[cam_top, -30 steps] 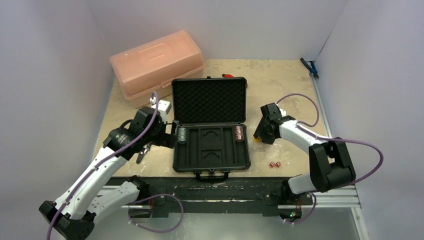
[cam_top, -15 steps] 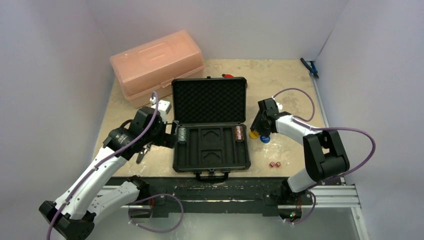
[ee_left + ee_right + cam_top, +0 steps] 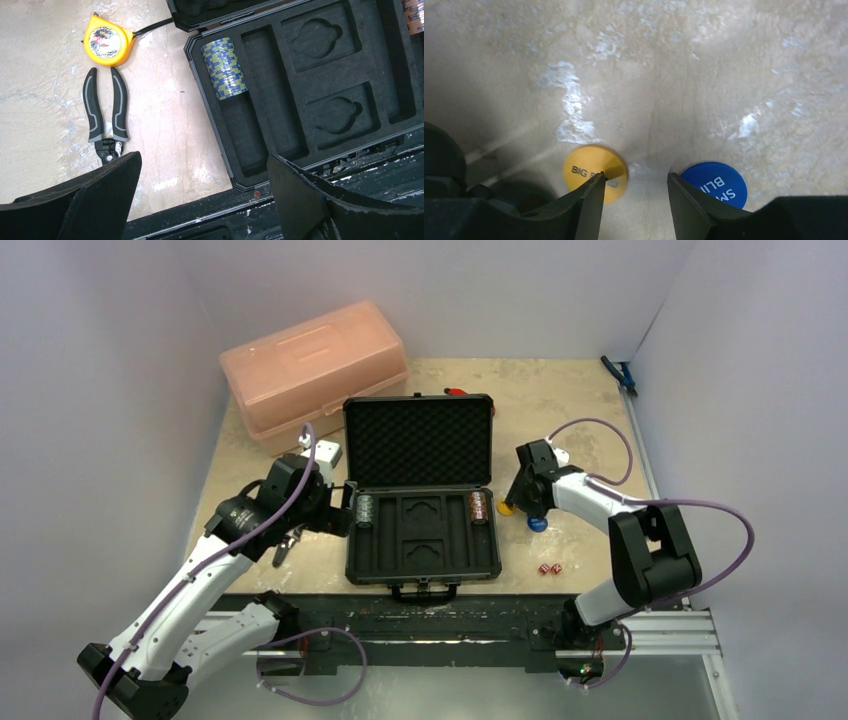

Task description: Pack up texas hold em set

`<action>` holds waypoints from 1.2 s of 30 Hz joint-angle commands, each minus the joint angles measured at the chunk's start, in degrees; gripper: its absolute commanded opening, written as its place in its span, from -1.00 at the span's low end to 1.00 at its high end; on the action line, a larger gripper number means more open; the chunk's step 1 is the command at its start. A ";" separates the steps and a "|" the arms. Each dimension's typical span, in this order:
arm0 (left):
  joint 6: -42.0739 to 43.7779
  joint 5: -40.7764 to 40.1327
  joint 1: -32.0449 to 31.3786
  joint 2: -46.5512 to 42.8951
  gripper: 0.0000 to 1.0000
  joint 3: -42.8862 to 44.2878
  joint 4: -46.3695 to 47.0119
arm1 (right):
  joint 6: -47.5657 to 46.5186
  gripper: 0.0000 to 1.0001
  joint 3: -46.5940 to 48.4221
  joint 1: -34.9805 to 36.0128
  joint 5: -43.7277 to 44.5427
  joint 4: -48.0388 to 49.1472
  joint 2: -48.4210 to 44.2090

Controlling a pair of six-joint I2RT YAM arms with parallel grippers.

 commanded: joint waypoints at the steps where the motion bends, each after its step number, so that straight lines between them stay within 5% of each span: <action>1: 0.95 0.26 0.42 -0.32 0.94 -0.29 0.90 | 1.01 0.08 -2.34 0.28 4.05 -4.50 -2.74; 10: 1.04 0.48 0.39 0.22 0.93 -0.24 1.03 | -0.01 0.18 -1.62 0.26 5.86 -7.82 -8.68; 15: 1.04 0.52 0.40 -0.20 0.93 -0.32 0.88 | 0.13 0.96 1.86 0.27 7.84 -12.45 -9.76; 26: 1.13 1.37 0.40 -0.87 0.93 -0.33 1.00 | 8.80 0.85 -2.24 -0.34 12.25 -16.81 -10.48; 36: 1.13 1.27 0.39 -0.84 0.93 -0.42 0.95 | 10.10 0.66 -8.32 -6.79 6.92 -11.47 -12.46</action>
